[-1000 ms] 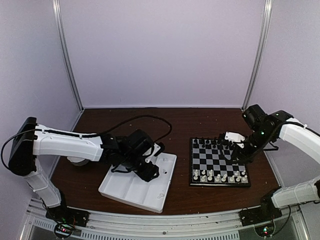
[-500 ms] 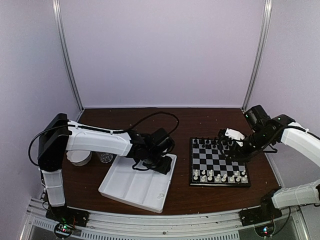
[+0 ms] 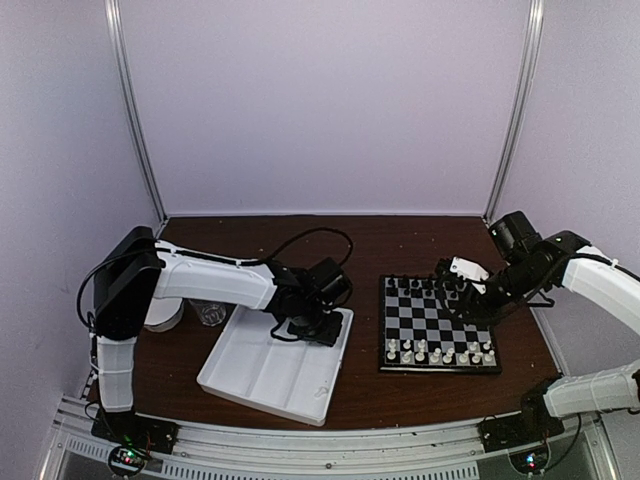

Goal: Set up the chess pieces on the board
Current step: Pick up the pawn from the storage box.

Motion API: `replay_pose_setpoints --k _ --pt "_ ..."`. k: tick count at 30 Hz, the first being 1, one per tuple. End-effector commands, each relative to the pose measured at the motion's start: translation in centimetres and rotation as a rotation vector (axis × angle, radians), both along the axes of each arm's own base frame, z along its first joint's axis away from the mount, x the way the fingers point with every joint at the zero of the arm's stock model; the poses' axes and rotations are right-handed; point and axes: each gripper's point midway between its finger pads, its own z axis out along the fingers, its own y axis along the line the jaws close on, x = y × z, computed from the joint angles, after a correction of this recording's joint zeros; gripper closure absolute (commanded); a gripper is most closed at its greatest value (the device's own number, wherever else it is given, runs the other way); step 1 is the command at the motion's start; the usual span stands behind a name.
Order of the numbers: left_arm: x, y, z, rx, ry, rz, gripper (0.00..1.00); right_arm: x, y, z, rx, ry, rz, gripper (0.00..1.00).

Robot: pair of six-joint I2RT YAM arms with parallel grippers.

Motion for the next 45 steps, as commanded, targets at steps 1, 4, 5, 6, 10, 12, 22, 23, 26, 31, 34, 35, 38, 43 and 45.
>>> replay_pose_setpoints --k 1,4,5,6,10,12,22,23,26,31,34,35,38,43,45 --pt "0.3 -0.6 -0.6 -0.005 0.023 0.006 0.68 0.0 0.3 0.3 0.027 -0.014 0.003 0.66" --pt "0.2 -0.9 -1.1 -0.003 0.034 -0.007 0.68 0.0 0.3 0.3 0.027 -0.015 0.004 0.66" --pt "0.2 -0.9 -1.1 -0.003 0.035 -0.011 0.68 0.0 0.3 0.3 0.027 -0.014 0.004 0.66" --pt "0.1 -1.0 -1.3 -0.001 0.039 -0.015 0.69 0.0 0.3 0.3 0.026 -0.014 0.004 0.66" --pt "0.0 -0.8 -1.4 0.013 0.045 -0.02 0.7 0.0 0.2 0.2 0.025 -0.013 0.003 0.66" --pt "-0.2 -0.4 -1.5 0.025 0.054 -0.023 0.7 0.0 0.3 0.2 0.025 -0.01 0.004 0.66" --pt "-1.7 1.4 -2.1 0.076 0.087 -0.033 0.68 0.0 0.3 0.0 0.025 -0.006 0.005 0.66" --pt "-1.8 1.5 -2.2 0.08 0.091 -0.033 0.68 0.1 0.3 0.1 0.026 -0.007 0.005 0.66" --pt "-2.0 1.9 -2.4 0.096 0.098 -0.029 0.69 0.1 0.4 0.0 0.026 -0.003 0.006 0.66" --pt "-2.5 2.3 -2.9 0.106 0.114 -0.036 0.72 0.1 0.4 0.0 0.028 0.0 0.006 0.66" --pt "-2.7 2.4 -2.9 0.115 0.122 -0.042 0.73 0.1 0.4 0.1 0.03 -0.002 0.006 0.66" --pt "-2.8 2.5 -3.0 0.122 0.123 -0.046 0.73 0.1 0.4 0.1 0.03 -0.002 0.006 0.66" --pt "-3.0 2.8 -3.0 0.133 0.129 -0.051 0.75 0.1 0.4 0.1 0.03 -0.003 0.006 0.66" --pt "-3.3 3.0 -3.0 0.158 0.12 -0.067 0.77 0.1 0.5 0.1 0.033 -0.001 0.006 0.66" --pt "-3.3 3.0 -3.2 0.161 0.123 -0.068 0.78 0.1 0.5 0.1 0.035 -0.002 0.007 0.66"
